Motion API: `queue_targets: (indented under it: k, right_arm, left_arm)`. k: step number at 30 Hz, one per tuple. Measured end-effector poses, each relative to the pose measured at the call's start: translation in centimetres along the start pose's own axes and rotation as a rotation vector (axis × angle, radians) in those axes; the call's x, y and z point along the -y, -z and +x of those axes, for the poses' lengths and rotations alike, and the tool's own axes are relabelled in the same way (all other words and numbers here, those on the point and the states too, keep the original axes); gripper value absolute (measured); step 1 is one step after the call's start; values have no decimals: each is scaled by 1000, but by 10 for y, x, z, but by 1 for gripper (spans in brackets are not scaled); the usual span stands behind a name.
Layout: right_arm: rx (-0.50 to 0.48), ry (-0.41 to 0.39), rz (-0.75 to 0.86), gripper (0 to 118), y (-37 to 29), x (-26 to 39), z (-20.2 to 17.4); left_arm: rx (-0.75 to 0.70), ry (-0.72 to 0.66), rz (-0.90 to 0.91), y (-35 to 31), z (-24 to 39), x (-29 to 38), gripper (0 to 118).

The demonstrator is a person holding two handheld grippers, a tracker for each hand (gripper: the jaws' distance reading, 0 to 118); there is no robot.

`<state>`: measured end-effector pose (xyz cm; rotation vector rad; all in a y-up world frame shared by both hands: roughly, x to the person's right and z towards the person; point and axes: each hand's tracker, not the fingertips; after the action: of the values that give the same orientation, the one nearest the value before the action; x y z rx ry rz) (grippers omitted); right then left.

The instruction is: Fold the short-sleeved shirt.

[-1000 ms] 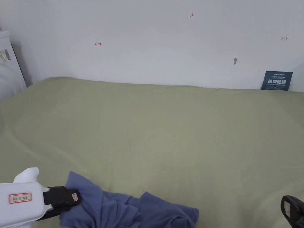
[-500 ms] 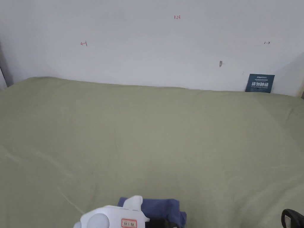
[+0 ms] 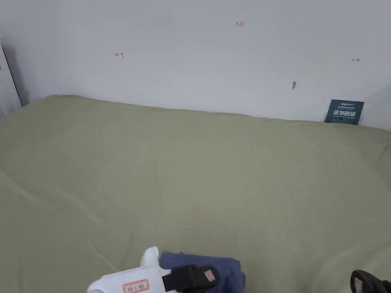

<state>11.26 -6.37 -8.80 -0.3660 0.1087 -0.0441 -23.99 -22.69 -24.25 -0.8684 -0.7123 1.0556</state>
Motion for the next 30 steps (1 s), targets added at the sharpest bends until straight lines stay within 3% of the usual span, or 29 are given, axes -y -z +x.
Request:
queue_targets:
  k: [2, 5, 8, 11, 14, 15, 17, 19, 20, 23, 25, 26, 28, 30]
  right_arm:
    - [-8, -5, 0, 0, -3, 1, -3]
    - [-23, -4, -1, 0, -7, 0, -6]
    - [-18, -19, -9, 0, -7, -2, -8]
    - [-18, -37, 4, 0, -8, -6, -9]
    - [-41, -36, 5, 0, 6, -8, -13]
    - [-59, -36, 2, 0, 13, -9, -15]
    - [-159, -38, -3, 0, 33, -9, -19]
    - [-316, -23, -64, 0, 62, -7, -20]
    - [-395, 6, -101, 0, 81, -4, -21]
    - [-634, 148, -276, 0, 145, 19, -28]
    - [-771, 270, -402, 0, 185, 43, -36]
    - [-804, 304, -460, 0, 200, 56, -41]
    - [-892, 429, -597, 0, 227, 81, -45]
    - [-875, 492, -665, 0, 245, 105, -45]
  left_arm:
    - [-46, -4, -39, 26, -18, 16, 5]
    - [35, -51, -93, 62, -38, 53, 0]
    - [-66, 183, -27, 73, -38, 83, 0]
    - [18, -4, -32, 64, -40, 68, 0]
    - [-89, 57, -119, 58, -17, 53, 0]
    - [-105, 89, -118, 47, -3, 46, 0]
    - [7, 179, -91, 10, 28, 27, 0]
    - [37, 257, -45, -33, 53, 0, 11]
    - [-20, 274, -34, -53, 60, -15, 16]
    - [-141, 374, 44, -108, 60, -47, 18]
    - [-186, 347, 82, -135, 48, -56, 18]
    - [-185, 298, 78, -144, 38, -59, 18]
    - [-176, 233, 83, -157, 18, -57, 33]
    - [-175, 170, 84, -160, -2, -54, 38]
